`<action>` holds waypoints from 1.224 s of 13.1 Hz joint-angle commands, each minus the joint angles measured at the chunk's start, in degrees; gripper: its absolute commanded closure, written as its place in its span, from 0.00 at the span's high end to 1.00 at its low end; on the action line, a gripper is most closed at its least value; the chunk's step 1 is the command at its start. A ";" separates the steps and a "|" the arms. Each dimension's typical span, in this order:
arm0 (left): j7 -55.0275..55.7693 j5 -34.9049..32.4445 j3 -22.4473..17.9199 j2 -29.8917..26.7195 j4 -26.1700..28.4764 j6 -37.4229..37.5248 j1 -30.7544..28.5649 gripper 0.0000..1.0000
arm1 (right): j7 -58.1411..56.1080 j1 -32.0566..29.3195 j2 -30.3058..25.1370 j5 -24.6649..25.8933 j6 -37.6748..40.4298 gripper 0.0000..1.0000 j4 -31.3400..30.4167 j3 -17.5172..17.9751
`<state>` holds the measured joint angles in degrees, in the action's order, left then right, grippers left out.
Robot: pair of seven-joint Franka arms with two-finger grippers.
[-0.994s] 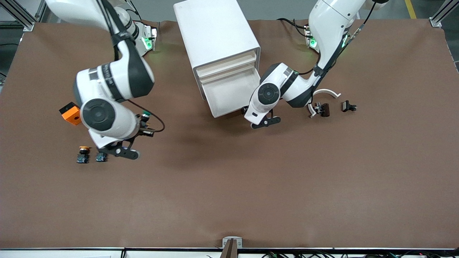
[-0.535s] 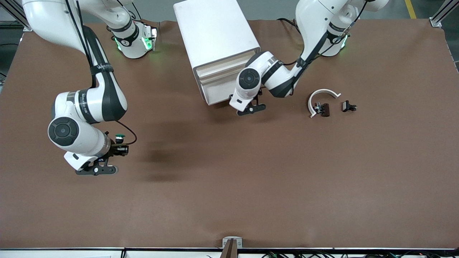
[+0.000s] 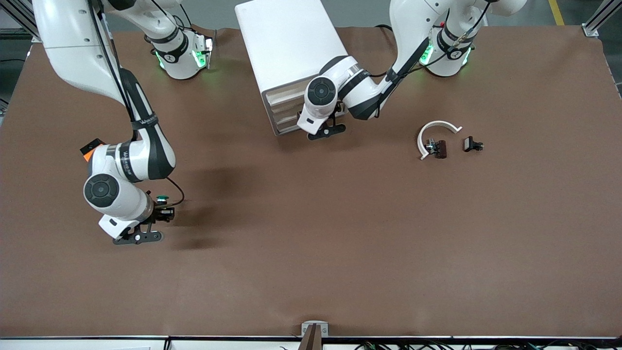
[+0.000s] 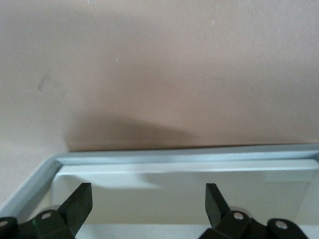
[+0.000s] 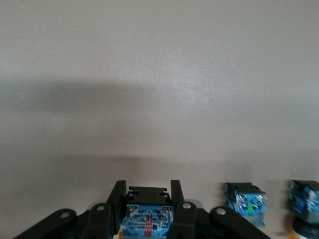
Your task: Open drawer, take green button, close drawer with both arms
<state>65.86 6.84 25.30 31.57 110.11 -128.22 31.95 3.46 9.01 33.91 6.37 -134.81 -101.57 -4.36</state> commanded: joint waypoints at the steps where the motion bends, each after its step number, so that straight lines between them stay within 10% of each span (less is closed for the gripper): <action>1: 0.58 1.42 0.11 -0.10 -0.60 -0.10 -0.13 1.00 | -0.30 -2.41 0.27 1.45 -5.71 0.26 -3.90 1.11; 8: -0.30 -6.11 -2.97 -9.85 -10.43 12.87 -17.95 1.00 | -0.30 -3.47 1.87 1.45 -6.61 0.31 -4.16 1.11; 9: -0.30 -8.48 -2.97 -11.16 -12.10 16.13 -19.63 1.00 | -0.30 -3.47 1.87 1.45 -6.52 0.37 -4.25 1.20; 11: -0.56 -11.84 -2.97 -14.58 -14.39 20.10 -22.62 1.00 | -0.12 -3.47 1.78 1.45 -6.78 1.00 -4.60 1.20; 16: -17.99 -11.15 -2.80 -24.25 -16.86 30.81 -31.58 1.00 | 0.67 -3.12 -2.86 1.10 -0.31 1.00 -4.78 1.37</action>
<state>55.65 -4.30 21.95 11.93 92.83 -101.91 3.39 3.23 6.70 35.60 6.44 -139.44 -105.38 -4.12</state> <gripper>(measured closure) 0.000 0.040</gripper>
